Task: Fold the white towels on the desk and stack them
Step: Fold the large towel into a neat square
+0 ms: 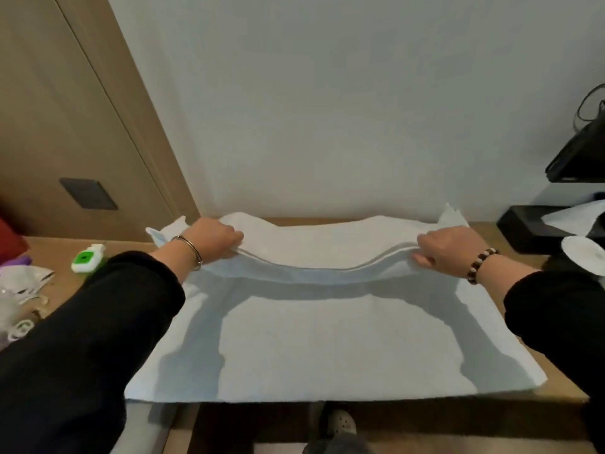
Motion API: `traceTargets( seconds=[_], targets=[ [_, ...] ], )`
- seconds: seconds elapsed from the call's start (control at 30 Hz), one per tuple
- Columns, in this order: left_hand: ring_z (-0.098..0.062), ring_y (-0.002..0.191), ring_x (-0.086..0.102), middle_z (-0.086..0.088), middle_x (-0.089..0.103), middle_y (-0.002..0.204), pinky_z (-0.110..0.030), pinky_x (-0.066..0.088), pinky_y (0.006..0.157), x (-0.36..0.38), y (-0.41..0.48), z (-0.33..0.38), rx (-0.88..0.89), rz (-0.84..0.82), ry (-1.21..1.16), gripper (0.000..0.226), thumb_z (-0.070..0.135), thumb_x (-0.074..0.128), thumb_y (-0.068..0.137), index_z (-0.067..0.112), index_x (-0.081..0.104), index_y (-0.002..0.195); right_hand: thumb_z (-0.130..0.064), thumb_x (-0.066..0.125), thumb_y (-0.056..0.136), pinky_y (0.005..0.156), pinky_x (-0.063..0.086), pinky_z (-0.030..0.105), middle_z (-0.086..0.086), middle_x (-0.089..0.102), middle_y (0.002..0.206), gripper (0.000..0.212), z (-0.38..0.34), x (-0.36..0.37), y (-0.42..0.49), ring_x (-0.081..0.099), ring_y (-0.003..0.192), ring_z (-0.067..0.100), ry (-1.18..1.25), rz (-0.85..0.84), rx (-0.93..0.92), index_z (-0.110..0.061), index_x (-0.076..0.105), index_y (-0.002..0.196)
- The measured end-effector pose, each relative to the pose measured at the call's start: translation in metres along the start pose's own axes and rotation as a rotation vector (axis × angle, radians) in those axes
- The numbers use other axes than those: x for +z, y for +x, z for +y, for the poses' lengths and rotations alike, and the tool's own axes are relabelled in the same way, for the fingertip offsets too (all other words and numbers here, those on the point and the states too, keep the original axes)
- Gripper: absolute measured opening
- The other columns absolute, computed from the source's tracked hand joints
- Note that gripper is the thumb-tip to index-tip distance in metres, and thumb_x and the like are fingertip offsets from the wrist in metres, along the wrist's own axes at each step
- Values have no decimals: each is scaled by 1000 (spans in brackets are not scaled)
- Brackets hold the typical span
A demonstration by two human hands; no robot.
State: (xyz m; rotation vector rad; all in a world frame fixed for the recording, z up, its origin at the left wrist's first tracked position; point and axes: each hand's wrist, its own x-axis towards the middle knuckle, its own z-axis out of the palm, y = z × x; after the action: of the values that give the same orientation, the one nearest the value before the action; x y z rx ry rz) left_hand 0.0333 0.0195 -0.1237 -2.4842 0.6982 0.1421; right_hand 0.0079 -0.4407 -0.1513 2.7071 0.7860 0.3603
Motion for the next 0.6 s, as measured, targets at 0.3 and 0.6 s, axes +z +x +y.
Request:
traceTargets(
  seconds=[0.3, 0.6],
  targets=[
    [-24, 103, 60, -3, 59, 114, -32, 48, 79, 93, -53, 123, -66, -417, -208, 29, 6, 44, 91, 15, 54, 117, -8, 40, 94, 77, 44, 29, 4, 56, 115, 33, -94, 55, -71, 59, 100, 23, -19, -748, 107, -16, 45, 126],
    [-30, 136, 26, -12, 16, 152, -43, 33, 105, 77, -8, 216, 126, 43, -353, 78, 4, 51, 86, 22, 7, 148, -6, 40, 92, 89, 37, 31, 5, 42, 128, 37, -114, 71, -103, 43, 114, 23, 20, -602, 238, -14, 42, 127]
  ],
)
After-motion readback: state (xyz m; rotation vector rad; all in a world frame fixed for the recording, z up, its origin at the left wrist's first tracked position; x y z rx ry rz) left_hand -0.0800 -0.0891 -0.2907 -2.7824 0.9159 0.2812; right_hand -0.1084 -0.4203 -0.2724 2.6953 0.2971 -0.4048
